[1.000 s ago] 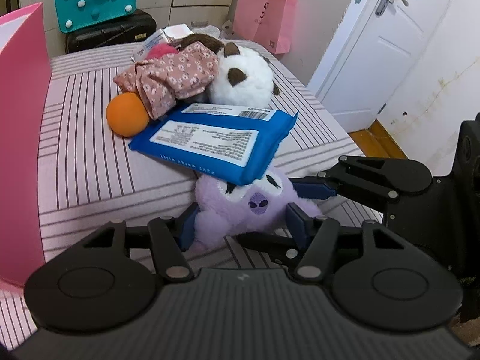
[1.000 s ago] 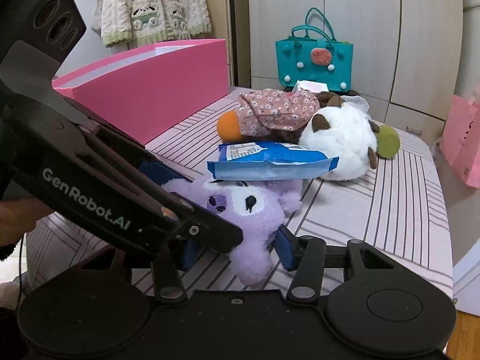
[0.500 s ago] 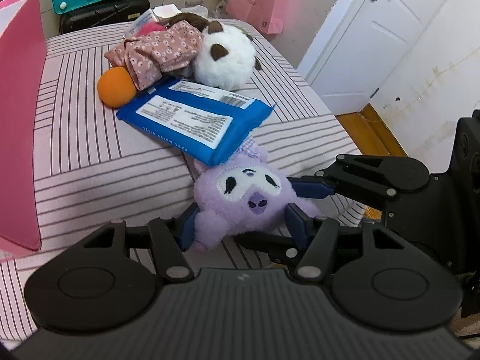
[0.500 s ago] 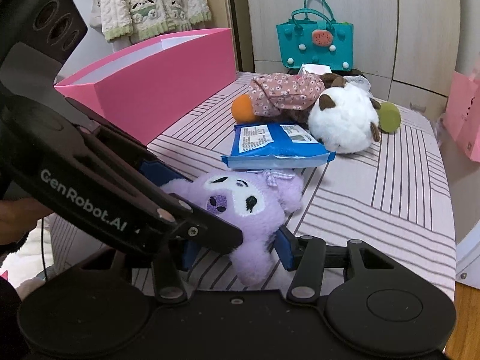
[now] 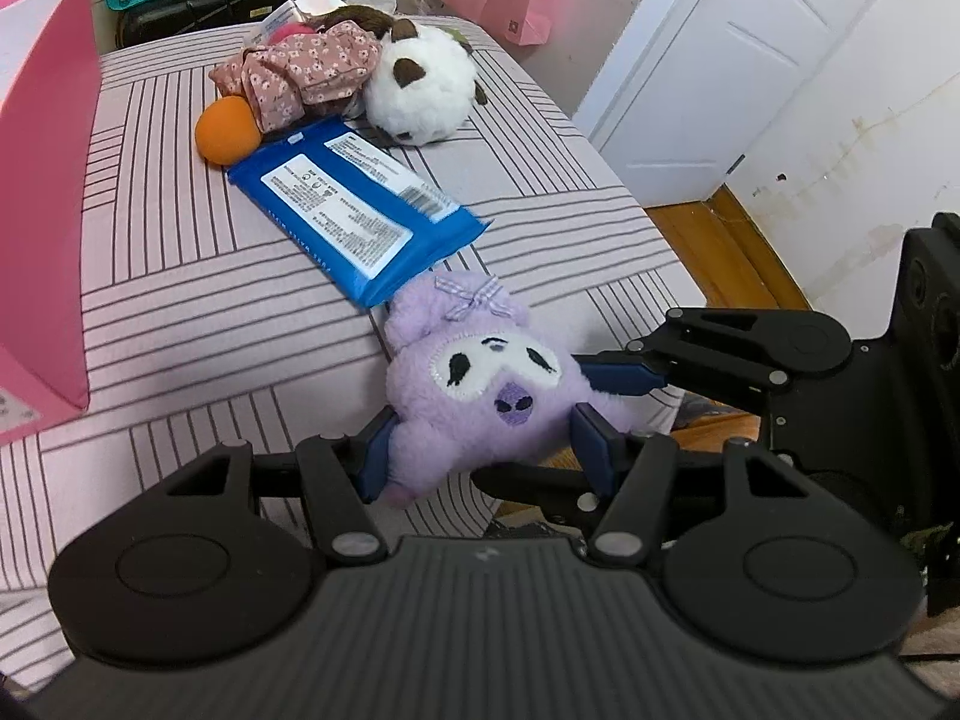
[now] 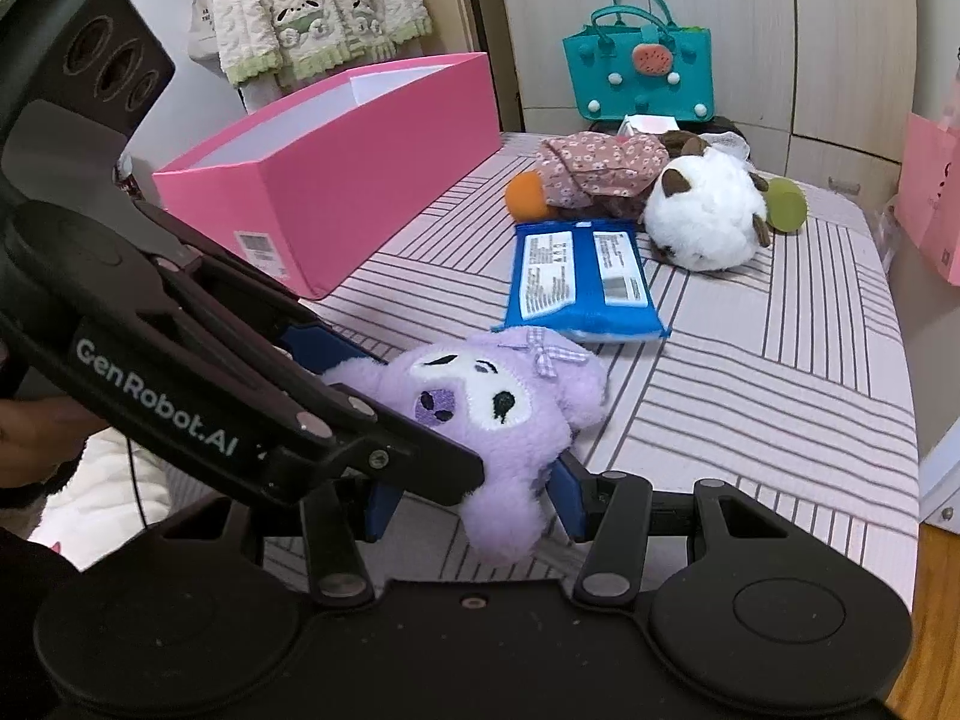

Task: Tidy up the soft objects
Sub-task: 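Lift the purple plush with the left gripper and carry it over the pink box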

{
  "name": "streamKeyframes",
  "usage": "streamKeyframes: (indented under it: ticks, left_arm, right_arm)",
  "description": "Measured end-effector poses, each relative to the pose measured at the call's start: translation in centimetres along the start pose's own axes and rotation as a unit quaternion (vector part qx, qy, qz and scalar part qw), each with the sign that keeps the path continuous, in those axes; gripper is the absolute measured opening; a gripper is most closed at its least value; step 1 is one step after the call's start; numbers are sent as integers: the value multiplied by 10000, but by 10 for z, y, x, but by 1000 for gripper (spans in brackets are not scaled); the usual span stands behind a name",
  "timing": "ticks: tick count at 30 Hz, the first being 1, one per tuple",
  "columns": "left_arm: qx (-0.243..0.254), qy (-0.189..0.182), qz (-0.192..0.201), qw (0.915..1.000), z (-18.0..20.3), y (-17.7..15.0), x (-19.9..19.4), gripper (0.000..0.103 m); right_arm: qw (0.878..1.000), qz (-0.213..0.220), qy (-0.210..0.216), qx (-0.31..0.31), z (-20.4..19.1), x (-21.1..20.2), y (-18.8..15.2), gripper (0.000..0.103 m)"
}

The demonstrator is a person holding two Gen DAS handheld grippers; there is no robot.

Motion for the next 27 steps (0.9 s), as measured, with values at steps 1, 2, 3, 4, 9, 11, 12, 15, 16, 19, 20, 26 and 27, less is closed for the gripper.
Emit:
streamKeyframes:
  ticks: [1, 2, 3, 4, 9, 11, 12, 15, 16, 19, 20, 26, 27]
  left_arm:
    - [-4, -9, -30, 10000, 0, -1, -2, 59]
    - [-20, -22, -52, 10000, 0, -2, -5, 59]
    - [-29, -27, -66, 10000, 0, -3, -8, 59]
    - [-30, -25, -73, 10000, 0, -4, -11, 59]
    - [-133, -67, -84, 9999, -4, -7, -31, 59]
    - [-182, -94, -49, 9998, -8, -9, -40, 59]
    - [-210, -94, -33, 9997, -9, -10, -43, 59]
    - [-309, -46, 42, 9995, -15, -16, -54, 59]
    - [-342, -35, 56, 9994, -17, -18, -58, 59]
    - [-549, -43, 58, 9985, -26, -25, -68, 59]
    - [-609, -35, 61, 9981, -29, -28, -71, 59]
    - [-845, 64, 128, 9963, -43, -39, -96, 60]
    - [-860, 87, 157, 9961, -45, -40, -101, 60]
  right_arm:
    - [10000, -25, 19, -1, -2, -1, 0, 57]
    - [10000, -46, 34, -14, -5, -3, 0, 57]
    - [10000, -64, 50, -29, -7, -5, 1, 57]
    - [9999, -75, 60, -53, -9, -6, 2, 57]
    - [9996, -125, 131, -232, -24, -14, 11, 57]
    - [9993, -102, 152, -326, -30, -18, 16, 57]
    - [9992, -87, 161, -364, -33, -19, 18, 57]
    - [9985, -63, 206, -501, -45, -20, 24, 57]
    - [9983, -67, 218, -541, -49, -20, 25, 57]
    - [9970, -122, 335, -687, -60, -20, 31, 57]
    - [9965, -144, 390, -729, -64, -20, 33, 57]
    - [9924, -193, 641, -1035, -90, -19, 47, 57]
    - [9916, -176, 668, -1092, -95, -20, 50, 57]
Point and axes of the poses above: each gripper's, at about its wrist camera, not at the fingertips, and x roughly the way its jaws point, z to its right, y to its top, the point moved 5 cm from there along x, roughly the way its jaws point, and after that the axes turned 11 degrees about -z, right-handed, at the moved point
